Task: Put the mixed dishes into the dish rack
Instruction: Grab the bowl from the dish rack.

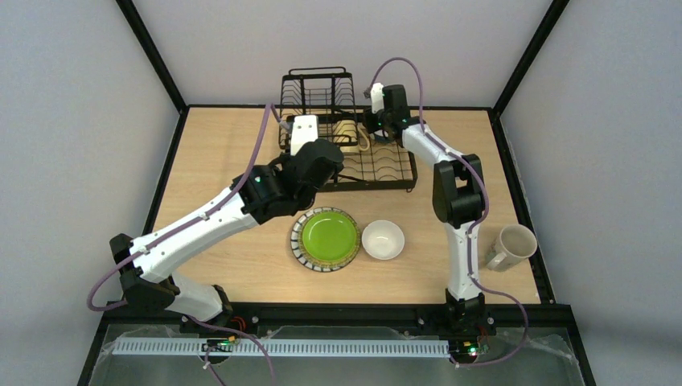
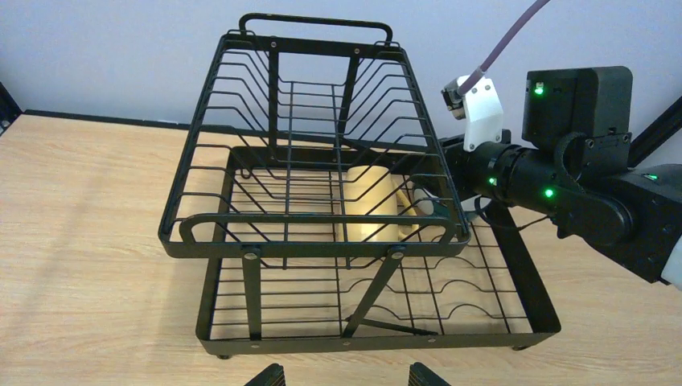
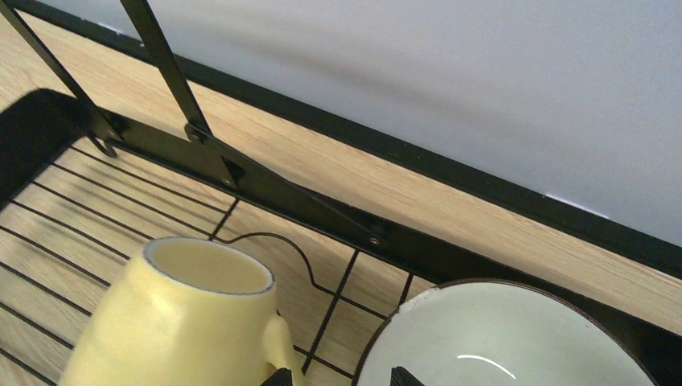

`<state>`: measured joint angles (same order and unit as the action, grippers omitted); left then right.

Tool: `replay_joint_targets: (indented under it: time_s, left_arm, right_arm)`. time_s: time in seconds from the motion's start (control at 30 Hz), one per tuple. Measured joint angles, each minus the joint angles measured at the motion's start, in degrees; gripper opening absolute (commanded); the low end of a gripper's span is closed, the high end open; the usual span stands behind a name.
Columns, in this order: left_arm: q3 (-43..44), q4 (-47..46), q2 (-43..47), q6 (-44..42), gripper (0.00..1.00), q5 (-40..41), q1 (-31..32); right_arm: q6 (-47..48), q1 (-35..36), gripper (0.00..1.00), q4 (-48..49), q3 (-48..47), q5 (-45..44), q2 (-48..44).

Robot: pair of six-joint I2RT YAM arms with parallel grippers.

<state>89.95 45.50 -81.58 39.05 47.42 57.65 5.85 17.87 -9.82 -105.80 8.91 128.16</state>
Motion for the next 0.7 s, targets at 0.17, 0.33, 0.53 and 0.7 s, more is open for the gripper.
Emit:
replay_joint_targets:
  time_s: [0.17, 0.33, 0.53, 0.7]
  left_arm:
    - [0.00, -0.02, 0.00, 0.15, 0.90, -0.79, -0.17]
    - [0.00, -0.04, 0.00, 0.20, 0.90, -1.22, -0.39]
    - [0.00, -0.20, 0.00, 0.24, 0.91, -1.77, -0.72]
    - [-0.63, -1.57, 0.39, 0.24, 0.91, -2.05, -0.72]
  right_arm:
    - [2.14, 0.00, 0.70, 0.13, 0.66, -1.31, 0.02]
    - [4.74, 0.00, 0.70, 0.90, 2.78, -2.05, 0.00]
    - [7.17, 0.00, 0.70, 2.23, 3.56, -2.47, 0.00]
    - [8.09, 0.00, 0.70, 2.82, 4.00, -3.08, 0.02]
